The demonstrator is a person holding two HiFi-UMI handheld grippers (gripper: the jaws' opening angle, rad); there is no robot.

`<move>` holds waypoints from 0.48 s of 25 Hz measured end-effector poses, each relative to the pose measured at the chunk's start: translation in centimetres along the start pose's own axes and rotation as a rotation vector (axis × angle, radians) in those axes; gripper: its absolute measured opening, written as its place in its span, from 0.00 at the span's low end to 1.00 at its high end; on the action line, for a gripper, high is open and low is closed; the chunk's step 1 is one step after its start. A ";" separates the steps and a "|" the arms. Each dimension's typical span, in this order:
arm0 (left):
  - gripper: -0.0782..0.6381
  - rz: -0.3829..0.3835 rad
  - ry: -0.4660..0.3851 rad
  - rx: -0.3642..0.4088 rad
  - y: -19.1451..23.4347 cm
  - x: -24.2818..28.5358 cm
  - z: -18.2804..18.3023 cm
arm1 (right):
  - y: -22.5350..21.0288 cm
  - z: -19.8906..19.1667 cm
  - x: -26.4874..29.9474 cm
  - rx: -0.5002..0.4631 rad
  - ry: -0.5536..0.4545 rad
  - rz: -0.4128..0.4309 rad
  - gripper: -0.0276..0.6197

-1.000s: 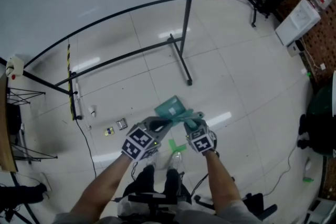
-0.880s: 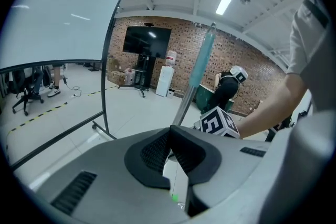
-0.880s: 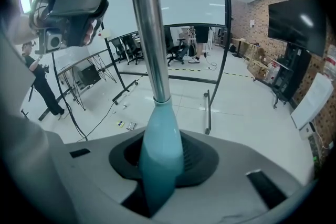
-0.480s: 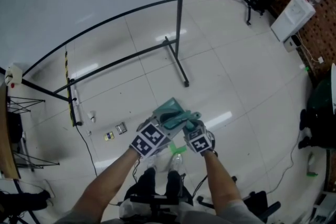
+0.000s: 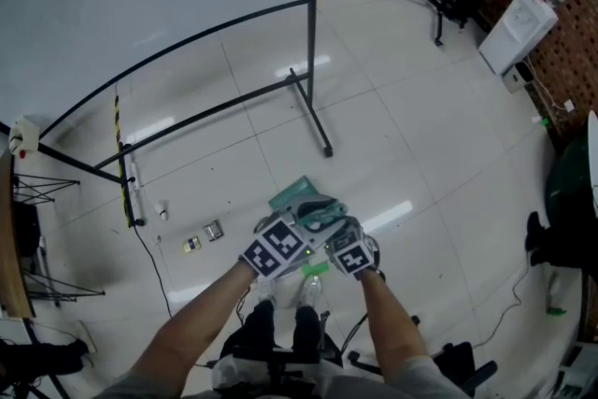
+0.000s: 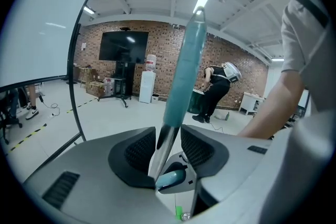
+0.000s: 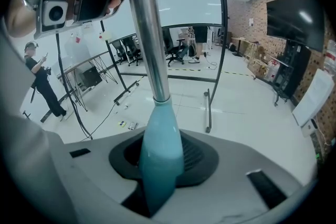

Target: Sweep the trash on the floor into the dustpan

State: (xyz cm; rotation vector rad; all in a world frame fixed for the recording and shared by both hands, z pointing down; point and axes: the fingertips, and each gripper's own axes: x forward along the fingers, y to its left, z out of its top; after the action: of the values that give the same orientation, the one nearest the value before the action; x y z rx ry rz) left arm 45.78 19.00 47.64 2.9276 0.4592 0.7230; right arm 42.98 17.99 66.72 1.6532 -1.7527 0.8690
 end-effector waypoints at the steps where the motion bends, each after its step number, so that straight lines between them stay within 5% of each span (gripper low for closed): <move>1: 0.30 0.005 -0.004 0.007 0.1 0.3 0.4 | 0.1 0.1 -0.1 -0.005 -0.003 0.001 0.20; 12: 0.24 -0.031 0.028 0.084 -0.5 0.6 0.8 | 0.2 -0.3 -0.4 -0.035 -0.028 0.031 0.20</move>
State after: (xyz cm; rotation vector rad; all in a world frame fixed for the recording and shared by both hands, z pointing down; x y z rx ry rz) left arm 46.49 19.64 47.10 2.9838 0.5498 0.7602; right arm 42.78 18.47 66.53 1.6273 -1.8068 0.8286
